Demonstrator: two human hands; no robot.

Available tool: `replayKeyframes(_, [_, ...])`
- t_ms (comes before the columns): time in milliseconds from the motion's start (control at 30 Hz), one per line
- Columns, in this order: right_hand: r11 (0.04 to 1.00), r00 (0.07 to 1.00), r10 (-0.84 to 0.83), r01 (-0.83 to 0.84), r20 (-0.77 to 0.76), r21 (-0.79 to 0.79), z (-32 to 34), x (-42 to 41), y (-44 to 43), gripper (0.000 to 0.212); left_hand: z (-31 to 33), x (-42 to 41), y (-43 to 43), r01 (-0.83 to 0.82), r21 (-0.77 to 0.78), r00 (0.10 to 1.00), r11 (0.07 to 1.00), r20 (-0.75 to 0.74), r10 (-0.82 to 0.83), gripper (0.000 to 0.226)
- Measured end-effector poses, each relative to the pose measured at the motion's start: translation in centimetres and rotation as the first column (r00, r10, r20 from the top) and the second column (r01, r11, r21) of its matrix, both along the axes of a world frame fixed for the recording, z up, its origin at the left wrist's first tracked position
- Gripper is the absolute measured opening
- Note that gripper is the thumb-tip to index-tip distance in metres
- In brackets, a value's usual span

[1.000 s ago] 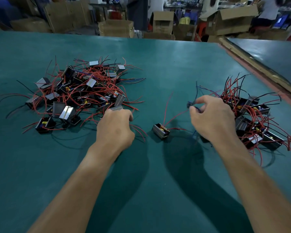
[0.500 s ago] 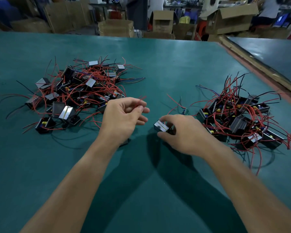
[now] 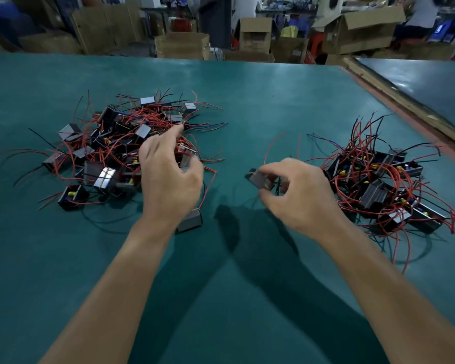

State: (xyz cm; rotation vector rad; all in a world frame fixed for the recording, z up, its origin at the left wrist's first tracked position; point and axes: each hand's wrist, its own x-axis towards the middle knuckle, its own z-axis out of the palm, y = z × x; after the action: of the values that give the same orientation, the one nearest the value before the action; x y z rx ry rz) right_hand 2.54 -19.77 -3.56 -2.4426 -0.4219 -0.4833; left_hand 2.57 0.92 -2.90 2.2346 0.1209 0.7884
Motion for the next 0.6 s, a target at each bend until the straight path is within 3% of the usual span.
replayKeyframes(100, [0.990, 0.988, -0.114, 0.104, 0.104, 0.099, 0.0, 0.3, -0.1, 0.024, -0.1, -0.4, -0.5, 0.177, 0.061, 0.970, 0.982, -0.178, -0.164, 0.077])
replayKeyframes(200, [0.972, 0.970, -0.196, 0.173, 0.145, 0.158, 0.2, 0.4, -0.3, 0.025, 0.0, -1.0, -1.3, 0.361, 0.119, 0.923, 0.925, -0.184, -0.337, 0.054])
replayKeyframes(300, [0.943, 0.951, -0.271, 0.231, 0.149, 0.241, 0.5, 0.5, -0.7, 0.025, 0.4, -1.2, -1.0, 0.222, 0.181, 0.964, 0.958, -0.187, -0.188, 0.018])
replayKeyframes(367, [0.934, 0.951, -0.254, 0.194, 0.175, 0.300, 0.7, 0.5, -0.7, 0.024, 0.8, -1.2, -0.2, 0.124, 0.236, 0.934, 0.964, -0.356, -0.033, 0.021])
replayKeyframes(467, [0.927, 0.957, -0.160, 0.061, 0.243, 0.371, 1.1, 0.1, -0.3, 0.025, 0.6, -1.5, 0.1, 0.285, 0.350, 0.764, 0.892, -0.645, 0.009, 0.024])
replayKeyframes(600, [0.908, 0.971, -0.072, -0.031, 0.227, 0.418, 1.1, -0.1, 0.0, 0.025, 0.5, -1.9, -0.2, 0.435, 0.194, 0.669, 0.879, -0.724, -0.171, 0.031])
